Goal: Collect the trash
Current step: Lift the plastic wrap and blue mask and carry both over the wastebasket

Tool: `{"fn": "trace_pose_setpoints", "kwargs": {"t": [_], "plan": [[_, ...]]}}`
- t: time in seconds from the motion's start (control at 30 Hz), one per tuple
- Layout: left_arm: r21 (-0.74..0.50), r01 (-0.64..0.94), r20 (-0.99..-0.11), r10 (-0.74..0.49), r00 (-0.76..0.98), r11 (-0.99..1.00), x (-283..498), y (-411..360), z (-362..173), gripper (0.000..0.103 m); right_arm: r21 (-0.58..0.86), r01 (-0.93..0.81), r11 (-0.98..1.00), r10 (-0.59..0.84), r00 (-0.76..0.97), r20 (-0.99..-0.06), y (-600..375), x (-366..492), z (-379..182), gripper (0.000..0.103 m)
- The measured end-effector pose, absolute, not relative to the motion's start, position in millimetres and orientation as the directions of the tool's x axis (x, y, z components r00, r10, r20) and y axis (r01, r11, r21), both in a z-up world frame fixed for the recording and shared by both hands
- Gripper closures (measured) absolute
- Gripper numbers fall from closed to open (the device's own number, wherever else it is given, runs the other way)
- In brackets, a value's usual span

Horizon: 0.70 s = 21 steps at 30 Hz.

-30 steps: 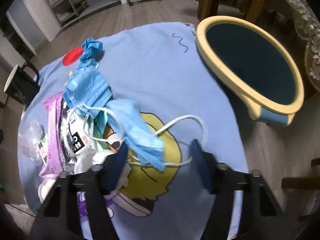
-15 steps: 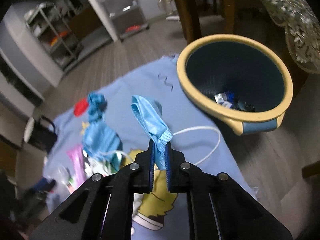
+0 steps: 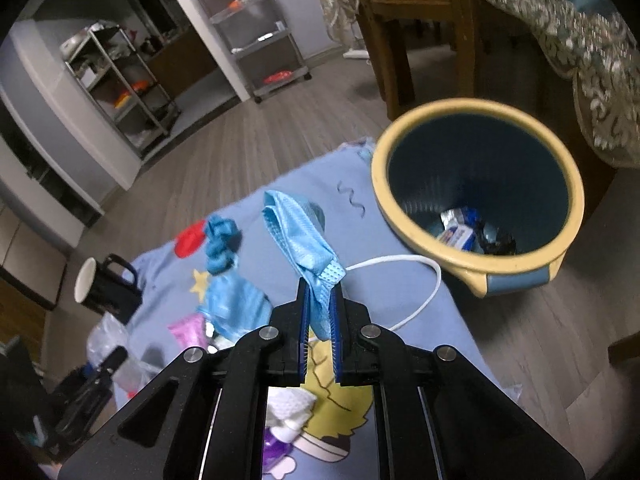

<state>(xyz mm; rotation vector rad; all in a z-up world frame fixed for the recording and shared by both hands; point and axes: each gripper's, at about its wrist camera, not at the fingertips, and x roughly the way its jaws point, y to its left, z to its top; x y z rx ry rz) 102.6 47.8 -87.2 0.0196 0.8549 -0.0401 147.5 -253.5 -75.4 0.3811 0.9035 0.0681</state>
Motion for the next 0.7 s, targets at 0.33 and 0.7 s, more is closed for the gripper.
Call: {"fn": "trace_pose_setpoints", "kwargs": {"t": [0.33, 0.7], "plan": [[0.04, 0.262, -0.615, -0.183, 0.767, 0.964, 82.2, -19.0, 0.2, 0.068, 0.357, 0.021, 0.934, 0.239, 0.707, -0.666, -303.0, 149.0, 24.2, 0.093], [-0.007, 0.454, -0.536, -0.386, 0.751, 0.891, 91.3, -102.4, 55.4, 0.068, 0.388, 0.152, 0.909, 0.166, 0.722, -0.672, -403.0, 152.4, 4.4, 0.093]]}}
